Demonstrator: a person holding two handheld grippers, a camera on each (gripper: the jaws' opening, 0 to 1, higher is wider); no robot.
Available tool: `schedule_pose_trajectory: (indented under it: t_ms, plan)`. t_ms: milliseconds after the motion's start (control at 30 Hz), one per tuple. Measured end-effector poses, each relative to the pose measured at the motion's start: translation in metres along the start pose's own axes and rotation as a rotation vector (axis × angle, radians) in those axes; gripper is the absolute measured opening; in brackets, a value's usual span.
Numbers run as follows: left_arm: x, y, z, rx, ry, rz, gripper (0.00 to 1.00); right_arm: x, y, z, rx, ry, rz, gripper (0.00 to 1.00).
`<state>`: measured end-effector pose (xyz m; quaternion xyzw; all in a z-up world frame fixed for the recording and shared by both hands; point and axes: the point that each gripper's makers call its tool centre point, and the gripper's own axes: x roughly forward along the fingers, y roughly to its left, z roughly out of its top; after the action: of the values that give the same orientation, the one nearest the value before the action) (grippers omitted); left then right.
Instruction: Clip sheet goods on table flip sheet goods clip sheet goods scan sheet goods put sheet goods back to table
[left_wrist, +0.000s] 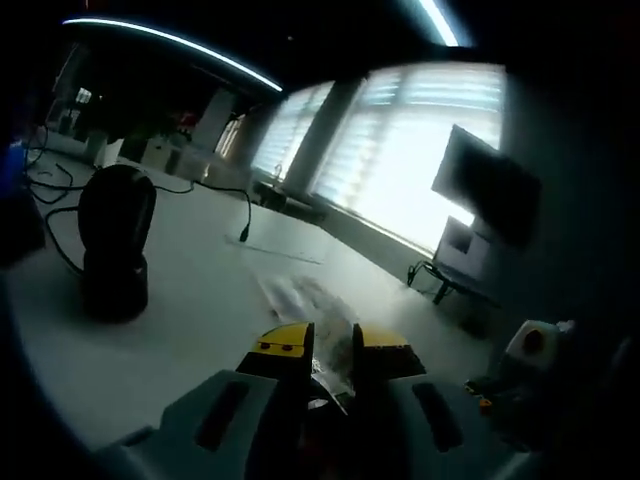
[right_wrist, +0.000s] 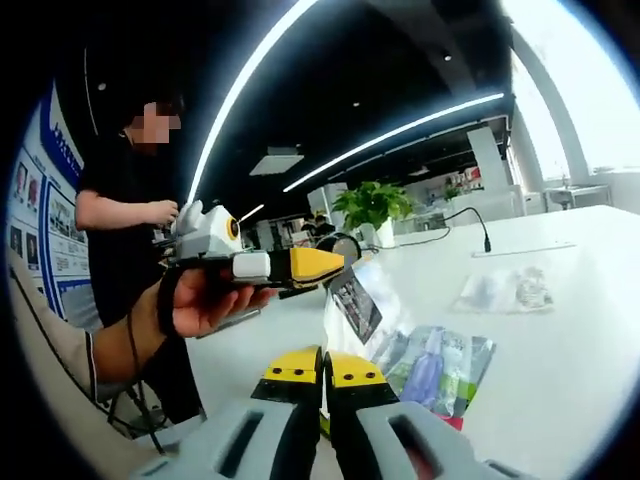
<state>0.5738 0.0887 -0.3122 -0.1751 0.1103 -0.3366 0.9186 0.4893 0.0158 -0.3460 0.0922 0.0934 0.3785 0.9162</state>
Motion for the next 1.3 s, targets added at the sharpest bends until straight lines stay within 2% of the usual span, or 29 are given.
schedule_pose_trajectory:
  t_ms: [233,400,733,900,1133,1300]
  plan:
    - [-0.010,0.011,-0.002,0.086,-0.027,0.041,0.08,-0.005,-0.007,0.009,0.011,-0.020,-0.025,0.00]
    - [-0.014,0.014,-0.006,0.181,-0.028,0.062,0.09,-0.010,-0.015,0.022,0.005,-0.040,-0.045,0.00]
    - [-0.020,0.031,-0.015,0.212,-0.031,0.095,0.10,-0.018,-0.030,0.036,0.006,-0.070,-0.094,0.00]
    - [-0.023,0.034,-0.027,0.212,-0.020,0.092,0.10,-0.024,-0.038,0.044,0.013,-0.094,-0.125,0.00]
    - [-0.030,0.045,-0.036,0.307,-0.019,0.136,0.10,-0.037,-0.058,0.063,0.037,-0.165,-0.215,0.00]
    - [-0.030,0.046,-0.044,0.265,-0.020,0.121,0.10,-0.050,-0.072,0.072,0.066,-0.200,-0.262,0.00]
